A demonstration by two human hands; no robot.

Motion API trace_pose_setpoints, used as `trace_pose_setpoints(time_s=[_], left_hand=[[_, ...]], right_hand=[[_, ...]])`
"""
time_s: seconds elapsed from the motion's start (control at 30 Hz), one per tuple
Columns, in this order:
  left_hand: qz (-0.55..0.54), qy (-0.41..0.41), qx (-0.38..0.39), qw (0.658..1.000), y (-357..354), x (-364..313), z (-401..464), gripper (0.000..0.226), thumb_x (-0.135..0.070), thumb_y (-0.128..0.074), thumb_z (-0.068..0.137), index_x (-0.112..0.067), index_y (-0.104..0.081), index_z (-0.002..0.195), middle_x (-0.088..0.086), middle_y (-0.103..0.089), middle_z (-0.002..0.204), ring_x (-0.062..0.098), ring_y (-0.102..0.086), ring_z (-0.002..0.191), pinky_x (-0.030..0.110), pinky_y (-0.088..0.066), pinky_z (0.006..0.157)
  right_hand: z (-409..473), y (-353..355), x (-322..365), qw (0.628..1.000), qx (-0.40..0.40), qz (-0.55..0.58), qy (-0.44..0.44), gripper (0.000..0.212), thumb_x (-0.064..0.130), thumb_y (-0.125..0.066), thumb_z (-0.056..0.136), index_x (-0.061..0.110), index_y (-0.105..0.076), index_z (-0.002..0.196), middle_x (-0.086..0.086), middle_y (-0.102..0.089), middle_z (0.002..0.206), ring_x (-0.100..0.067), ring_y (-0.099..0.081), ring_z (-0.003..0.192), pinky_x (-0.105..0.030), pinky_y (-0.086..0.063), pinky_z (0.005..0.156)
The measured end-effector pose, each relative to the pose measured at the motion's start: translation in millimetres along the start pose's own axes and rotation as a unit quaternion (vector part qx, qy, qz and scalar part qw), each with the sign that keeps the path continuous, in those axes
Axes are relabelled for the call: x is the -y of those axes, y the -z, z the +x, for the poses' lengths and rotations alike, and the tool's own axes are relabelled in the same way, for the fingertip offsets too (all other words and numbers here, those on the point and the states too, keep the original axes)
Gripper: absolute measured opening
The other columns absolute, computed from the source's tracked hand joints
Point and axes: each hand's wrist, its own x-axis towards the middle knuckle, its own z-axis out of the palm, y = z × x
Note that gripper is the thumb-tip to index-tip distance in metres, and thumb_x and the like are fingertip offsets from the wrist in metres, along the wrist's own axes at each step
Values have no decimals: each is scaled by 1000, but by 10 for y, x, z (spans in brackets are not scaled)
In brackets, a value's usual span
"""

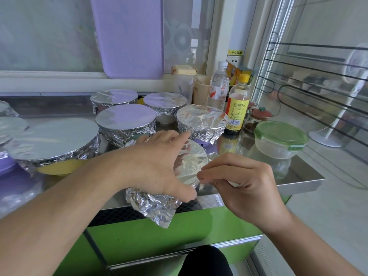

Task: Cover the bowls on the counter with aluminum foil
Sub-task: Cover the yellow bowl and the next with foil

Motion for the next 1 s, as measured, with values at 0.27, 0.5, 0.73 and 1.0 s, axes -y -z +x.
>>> trace_pose_setpoints(time_s=[0.27,0.5,0.73,1.0], left_hand=[[-15,-3,30,999,22,100,-18,140,-92,-71,56,-55,21,155,-41,10,156,9,3,156,43,-17,127],[-5,40,22,999,7,41,-77,143,-106,-44,51,-41,21,160,-31,6,158,3,10,154,40,1,127],[-20,56,20,998,3,27,-39,149,-103,-57,52,-38,18,162,-22,7,169,6,11,158,42,-9,129],[-39,17,3,999,-66,173,-6,145,-104,-56,47,-47,15,160,-35,3,157,7,3,155,41,-13,127]], right_hand=[[30,42,-54,999,14,-24,16,28,-18,-81,81,8,-84,91,-1,-77,96,-16,-74,86,-32,-58,71],[9,36,-7,997,34,-32,54,30,-18,-73,83,8,-83,93,-1,-75,93,-23,-69,83,-36,-52,71],[19,20,41,998,39,39,3,27,-15,-76,84,10,-84,90,0,-73,92,-16,-70,84,-30,-54,71],[22,29,-59,1000,2,15,-27,27,-17,-81,82,10,-84,84,2,-77,95,-10,-74,88,-28,-58,74]])
